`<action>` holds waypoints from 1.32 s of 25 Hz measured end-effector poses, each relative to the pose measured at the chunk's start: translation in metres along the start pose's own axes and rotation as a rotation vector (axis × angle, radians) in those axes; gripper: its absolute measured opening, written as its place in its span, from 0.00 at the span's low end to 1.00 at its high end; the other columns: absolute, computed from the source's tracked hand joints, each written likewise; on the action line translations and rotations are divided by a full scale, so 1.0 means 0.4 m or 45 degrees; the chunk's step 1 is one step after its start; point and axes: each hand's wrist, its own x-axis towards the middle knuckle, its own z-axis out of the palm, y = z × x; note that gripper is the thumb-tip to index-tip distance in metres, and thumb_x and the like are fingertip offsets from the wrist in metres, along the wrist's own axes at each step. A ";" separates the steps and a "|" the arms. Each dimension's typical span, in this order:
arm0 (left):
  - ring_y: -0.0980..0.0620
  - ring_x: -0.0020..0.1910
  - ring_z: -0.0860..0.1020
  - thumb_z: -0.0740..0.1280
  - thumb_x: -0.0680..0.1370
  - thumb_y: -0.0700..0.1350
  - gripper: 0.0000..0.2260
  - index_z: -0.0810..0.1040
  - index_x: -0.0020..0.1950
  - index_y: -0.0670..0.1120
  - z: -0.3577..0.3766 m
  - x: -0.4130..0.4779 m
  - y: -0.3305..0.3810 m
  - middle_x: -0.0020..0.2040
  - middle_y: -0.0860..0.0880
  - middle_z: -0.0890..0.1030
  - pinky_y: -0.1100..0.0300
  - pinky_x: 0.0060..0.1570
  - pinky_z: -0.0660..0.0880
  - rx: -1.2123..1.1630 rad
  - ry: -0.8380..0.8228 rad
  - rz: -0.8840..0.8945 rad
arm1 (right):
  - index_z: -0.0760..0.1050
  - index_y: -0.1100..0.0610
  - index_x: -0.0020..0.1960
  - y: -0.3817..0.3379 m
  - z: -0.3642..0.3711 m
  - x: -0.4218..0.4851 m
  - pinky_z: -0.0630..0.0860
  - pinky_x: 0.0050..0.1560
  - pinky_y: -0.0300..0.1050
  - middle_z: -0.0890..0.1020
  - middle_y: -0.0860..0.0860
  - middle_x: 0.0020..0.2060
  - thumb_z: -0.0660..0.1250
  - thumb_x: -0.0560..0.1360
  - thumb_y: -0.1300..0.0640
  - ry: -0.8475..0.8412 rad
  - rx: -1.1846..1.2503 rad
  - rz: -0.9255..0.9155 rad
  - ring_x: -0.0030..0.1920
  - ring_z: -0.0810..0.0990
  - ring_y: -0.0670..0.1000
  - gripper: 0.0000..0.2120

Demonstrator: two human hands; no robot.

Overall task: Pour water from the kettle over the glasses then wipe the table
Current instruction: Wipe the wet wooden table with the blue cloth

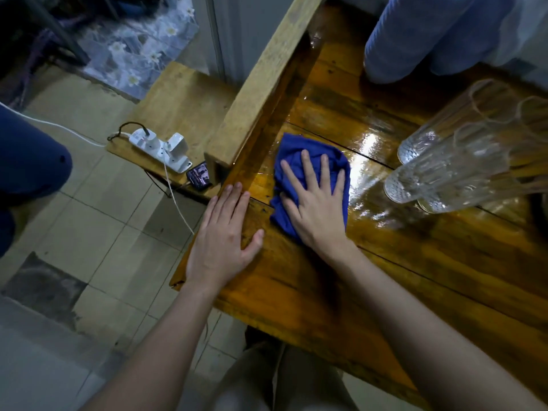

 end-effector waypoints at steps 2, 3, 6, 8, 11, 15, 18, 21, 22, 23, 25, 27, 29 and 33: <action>0.50 0.79 0.52 0.58 0.79 0.58 0.32 0.58 0.78 0.44 0.001 -0.002 0.002 0.79 0.45 0.57 0.51 0.77 0.49 0.001 0.009 0.004 | 0.48 0.43 0.80 0.018 0.002 -0.095 0.44 0.75 0.68 0.48 0.52 0.81 0.44 0.79 0.37 -0.028 -0.015 -0.019 0.79 0.44 0.61 0.30; 0.50 0.79 0.52 0.58 0.79 0.58 0.31 0.58 0.78 0.44 0.002 -0.004 0.003 0.79 0.45 0.57 0.52 0.77 0.48 0.005 0.012 0.006 | 0.47 0.43 0.80 0.030 0.003 -0.139 0.43 0.76 0.67 0.47 0.52 0.81 0.44 0.79 0.37 -0.043 -0.024 -0.028 0.79 0.43 0.60 0.30; 0.50 0.78 0.53 0.57 0.79 0.59 0.31 0.58 0.78 0.44 0.002 -0.007 0.002 0.79 0.45 0.58 0.52 0.77 0.48 -0.016 0.032 0.010 | 0.44 0.41 0.80 0.101 0.000 -0.261 0.43 0.76 0.66 0.45 0.50 0.81 0.45 0.80 0.37 -0.095 -0.073 -0.096 0.79 0.40 0.58 0.30; 0.50 0.78 0.54 0.56 0.79 0.59 0.31 0.58 0.78 0.43 0.001 -0.010 0.001 0.79 0.45 0.58 0.50 0.77 0.50 -0.022 0.039 0.020 | 0.44 0.41 0.80 0.196 -0.013 -0.329 0.41 0.76 0.63 0.44 0.49 0.80 0.47 0.80 0.37 -0.156 -0.081 -0.212 0.80 0.39 0.56 0.30; 0.49 0.78 0.55 0.56 0.80 0.59 0.31 0.59 0.77 0.43 0.003 -0.010 -0.002 0.78 0.44 0.59 0.48 0.77 0.51 -0.017 0.056 0.028 | 0.46 0.42 0.80 0.347 -0.047 -0.392 0.43 0.76 0.61 0.46 0.50 0.81 0.46 0.81 0.38 -0.245 -0.129 -0.437 0.80 0.42 0.55 0.29; 0.48 0.78 0.55 0.57 0.80 0.58 0.31 0.60 0.77 0.42 0.004 -0.008 -0.005 0.78 0.43 0.60 0.49 0.77 0.50 -0.004 0.068 0.035 | 0.48 0.44 0.80 0.376 -0.054 -0.408 0.46 0.76 0.64 0.49 0.52 0.81 0.44 0.81 0.37 -0.248 -0.134 -0.420 0.80 0.45 0.58 0.29; 0.48 0.78 0.55 0.57 0.79 0.58 0.31 0.60 0.77 0.42 0.004 -0.007 -0.006 0.78 0.43 0.60 0.50 0.77 0.49 -0.013 0.081 0.035 | 0.47 0.44 0.80 0.302 -0.025 -0.420 0.47 0.74 0.68 0.48 0.53 0.81 0.43 0.81 0.35 -0.204 -0.169 -0.275 0.79 0.44 0.61 0.30; 0.47 0.77 0.58 0.60 0.79 0.57 0.30 0.64 0.75 0.41 0.003 -0.012 -0.006 0.77 0.42 0.63 0.52 0.77 0.49 -0.108 0.115 0.038 | 0.46 0.44 0.80 0.246 -0.014 -0.410 0.46 0.74 0.70 0.47 0.53 0.81 0.42 0.80 0.34 -0.196 -0.153 -0.189 0.79 0.42 0.62 0.31; 0.47 0.77 0.59 0.61 0.79 0.56 0.28 0.66 0.74 0.41 0.001 -0.016 -0.008 0.76 0.43 0.64 0.53 0.77 0.49 -0.162 0.139 0.025 | 0.45 0.44 0.80 0.228 -0.014 -0.400 0.46 0.74 0.70 0.47 0.53 0.81 0.42 0.80 0.34 -0.198 -0.153 -0.193 0.79 0.41 0.62 0.31; 0.48 0.76 0.60 0.61 0.79 0.54 0.27 0.67 0.74 0.41 -0.001 -0.020 -0.011 0.75 0.43 0.66 0.55 0.76 0.49 -0.205 0.151 0.010 | 0.45 0.44 0.80 0.210 -0.012 -0.392 0.46 0.74 0.70 0.47 0.53 0.81 0.42 0.80 0.34 -0.201 -0.152 -0.209 0.79 0.41 0.62 0.31; 0.50 0.76 0.61 0.59 0.80 0.53 0.24 0.67 0.73 0.43 -0.008 -0.035 -0.018 0.75 0.45 0.66 0.53 0.77 0.50 -0.189 0.136 0.005 | 0.46 0.44 0.80 0.167 -0.006 -0.374 0.46 0.74 0.70 0.47 0.53 0.81 0.42 0.80 0.33 -0.202 -0.151 -0.244 0.79 0.41 0.63 0.32; 0.50 0.76 0.59 0.57 0.81 0.53 0.24 0.65 0.75 0.45 -0.012 -0.063 -0.032 0.76 0.46 0.64 0.48 0.76 0.52 -0.095 0.112 0.007 | 0.45 0.44 0.80 0.108 0.001 -0.348 0.45 0.74 0.70 0.46 0.53 0.80 0.42 0.80 0.33 -0.208 -0.151 -0.318 0.79 0.40 0.63 0.32; 0.50 0.77 0.58 0.55 0.82 0.54 0.24 0.63 0.76 0.47 -0.014 -0.096 -0.046 0.78 0.47 0.61 0.48 0.75 0.54 -0.046 0.100 -0.025 | 0.45 0.44 0.80 0.039 0.011 -0.322 0.44 0.74 0.69 0.47 0.54 0.80 0.42 0.79 0.32 -0.208 -0.153 -0.416 0.79 0.41 0.64 0.33; 0.52 0.78 0.55 0.52 0.83 0.50 0.23 0.60 0.78 0.47 -0.011 -0.121 -0.048 0.79 0.48 0.58 0.55 0.75 0.55 -0.010 0.118 -0.067 | 0.45 0.43 0.80 -0.089 0.029 -0.274 0.43 0.74 0.69 0.46 0.53 0.80 0.44 0.79 0.32 -0.167 -0.110 -0.447 0.79 0.41 0.64 0.33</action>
